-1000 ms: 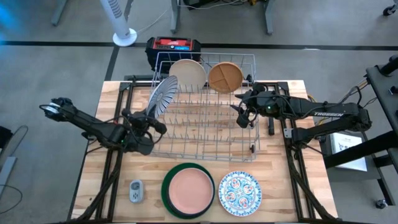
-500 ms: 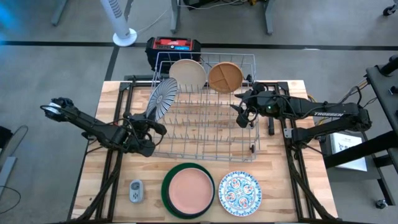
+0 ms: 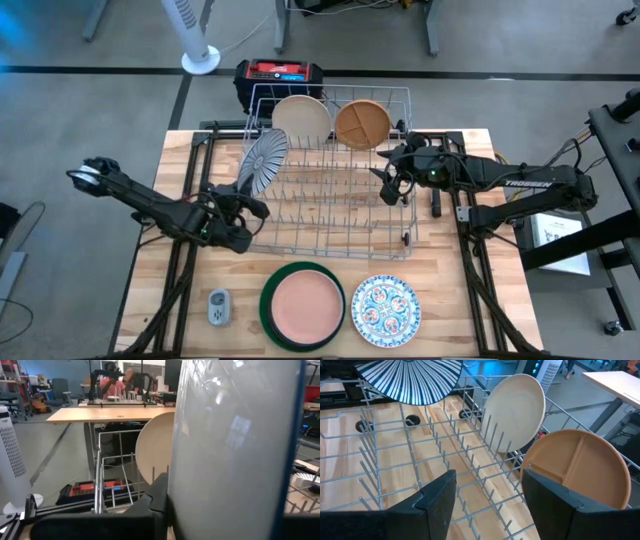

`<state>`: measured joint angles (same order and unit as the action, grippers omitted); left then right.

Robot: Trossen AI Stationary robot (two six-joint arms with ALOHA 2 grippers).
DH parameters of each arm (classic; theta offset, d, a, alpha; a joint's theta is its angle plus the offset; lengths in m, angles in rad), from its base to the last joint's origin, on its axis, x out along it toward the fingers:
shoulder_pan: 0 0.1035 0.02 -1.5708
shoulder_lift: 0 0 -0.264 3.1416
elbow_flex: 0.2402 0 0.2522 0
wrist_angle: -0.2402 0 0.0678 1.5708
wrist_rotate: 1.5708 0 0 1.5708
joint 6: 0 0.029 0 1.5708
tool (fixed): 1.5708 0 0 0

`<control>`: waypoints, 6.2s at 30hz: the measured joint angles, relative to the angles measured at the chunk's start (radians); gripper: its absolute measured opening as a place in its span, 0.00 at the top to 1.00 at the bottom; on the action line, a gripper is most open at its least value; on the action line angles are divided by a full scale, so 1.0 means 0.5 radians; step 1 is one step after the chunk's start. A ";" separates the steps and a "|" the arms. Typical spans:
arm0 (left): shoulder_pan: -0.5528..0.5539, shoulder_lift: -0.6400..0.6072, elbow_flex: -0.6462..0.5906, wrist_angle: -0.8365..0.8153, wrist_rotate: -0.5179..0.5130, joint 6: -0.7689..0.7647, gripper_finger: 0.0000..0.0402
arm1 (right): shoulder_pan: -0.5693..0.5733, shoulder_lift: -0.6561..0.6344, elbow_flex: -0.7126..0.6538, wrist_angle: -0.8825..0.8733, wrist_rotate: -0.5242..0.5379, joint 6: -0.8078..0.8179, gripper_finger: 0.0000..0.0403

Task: Sort dishes
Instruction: Put the blue patterned plate into the dish rack

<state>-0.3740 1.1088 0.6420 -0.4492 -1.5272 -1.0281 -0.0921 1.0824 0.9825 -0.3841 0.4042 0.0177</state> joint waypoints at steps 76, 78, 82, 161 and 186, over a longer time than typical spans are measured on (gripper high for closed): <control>0.178 0.005 -0.044 -0.059 0.586 -0.227 0.93 | -0.001 0.000 -0.017 0.000 -0.005 0.109 0.46; 0.178 0.005 -0.044 -0.067 0.596 -0.221 0.93 | -0.001 0.000 -0.017 0.000 -0.005 0.109 0.46; 0.176 0.033 -0.041 -0.082 0.605 -0.194 0.93 | -0.001 0.000 -0.017 0.000 -0.006 0.109 0.46; 0.174 0.556 0.299 -0.402 1.089 -0.230 0.65 | 0.000 0.107 -0.069 -0.226 -0.359 0.263 0.42; 0.170 0.540 0.524 -0.660 1.316 -0.283 0.63 | 0.002 0.107 -0.114 -0.228 -0.460 0.282 0.41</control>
<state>-0.2890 1.3788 0.9039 -0.7790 -0.8692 -1.1694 -0.0914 1.1358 0.9257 -0.4980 0.1741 0.1585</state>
